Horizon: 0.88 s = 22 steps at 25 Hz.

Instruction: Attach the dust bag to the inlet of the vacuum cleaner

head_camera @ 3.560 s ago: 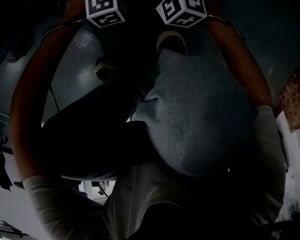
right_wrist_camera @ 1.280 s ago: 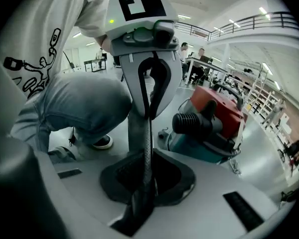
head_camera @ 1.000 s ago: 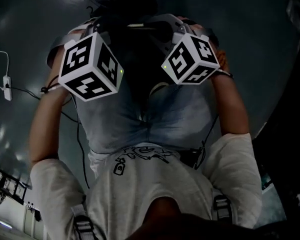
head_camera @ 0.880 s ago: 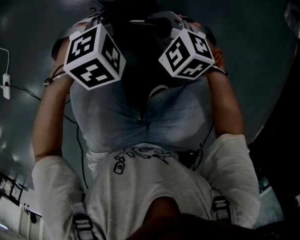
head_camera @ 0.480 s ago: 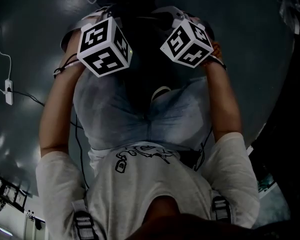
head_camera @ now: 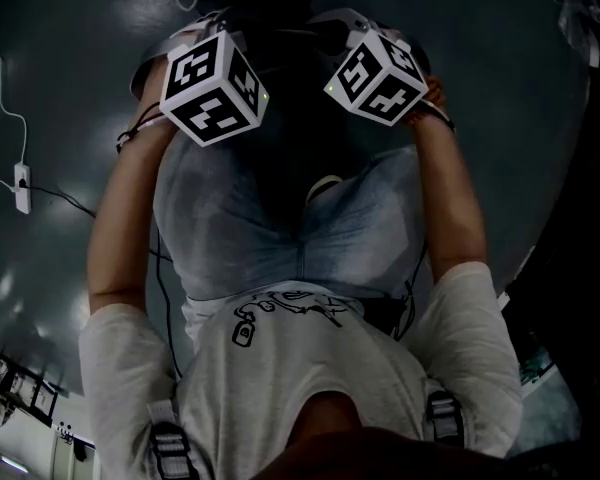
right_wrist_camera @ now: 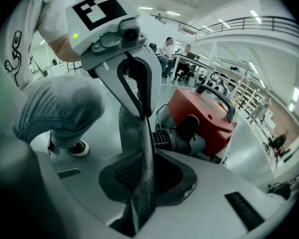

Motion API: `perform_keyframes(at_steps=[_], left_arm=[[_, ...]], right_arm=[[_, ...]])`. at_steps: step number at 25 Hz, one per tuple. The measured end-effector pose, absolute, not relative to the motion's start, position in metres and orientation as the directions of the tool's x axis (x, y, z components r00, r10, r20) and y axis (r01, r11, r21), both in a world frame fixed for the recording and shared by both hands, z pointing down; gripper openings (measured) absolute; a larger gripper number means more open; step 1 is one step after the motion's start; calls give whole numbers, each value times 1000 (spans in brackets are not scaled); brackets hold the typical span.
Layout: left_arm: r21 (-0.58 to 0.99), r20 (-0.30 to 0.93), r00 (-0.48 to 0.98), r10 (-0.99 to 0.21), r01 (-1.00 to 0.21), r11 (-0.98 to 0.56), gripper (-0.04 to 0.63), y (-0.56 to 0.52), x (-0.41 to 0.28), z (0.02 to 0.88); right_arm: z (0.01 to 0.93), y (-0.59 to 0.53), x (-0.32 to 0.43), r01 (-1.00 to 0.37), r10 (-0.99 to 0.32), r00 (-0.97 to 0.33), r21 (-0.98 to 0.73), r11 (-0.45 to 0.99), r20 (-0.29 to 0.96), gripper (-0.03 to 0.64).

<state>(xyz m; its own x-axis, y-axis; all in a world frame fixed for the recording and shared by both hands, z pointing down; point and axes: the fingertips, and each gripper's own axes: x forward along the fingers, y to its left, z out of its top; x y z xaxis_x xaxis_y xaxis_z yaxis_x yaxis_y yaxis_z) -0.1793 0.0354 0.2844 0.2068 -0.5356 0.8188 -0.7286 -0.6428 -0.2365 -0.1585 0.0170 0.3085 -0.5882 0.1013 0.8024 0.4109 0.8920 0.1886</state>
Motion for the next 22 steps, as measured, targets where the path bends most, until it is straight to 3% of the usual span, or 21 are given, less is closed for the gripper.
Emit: perform_keyframes(at_steps=[3,9,16,22], left_arm=[[-207,809,222,-544,-759,-618,31,39,-186,287],[-314,830,154,-536,-665,-677,34,12,-179,281],[-213,789,216,-575,-782,-586,29,23,-202,290],[-346,804,135,-579,-686,-640,34,2,-200,281]], right_arm=[[307,18,-166,454,89,-574,226,862,814,43],[316,3,-158,324,173,-632,54,945,755,43],[306,2,-180,449,8,-573,306,839,819,43],[311,-9,-175,277,139,-644,61,959,752,43]])
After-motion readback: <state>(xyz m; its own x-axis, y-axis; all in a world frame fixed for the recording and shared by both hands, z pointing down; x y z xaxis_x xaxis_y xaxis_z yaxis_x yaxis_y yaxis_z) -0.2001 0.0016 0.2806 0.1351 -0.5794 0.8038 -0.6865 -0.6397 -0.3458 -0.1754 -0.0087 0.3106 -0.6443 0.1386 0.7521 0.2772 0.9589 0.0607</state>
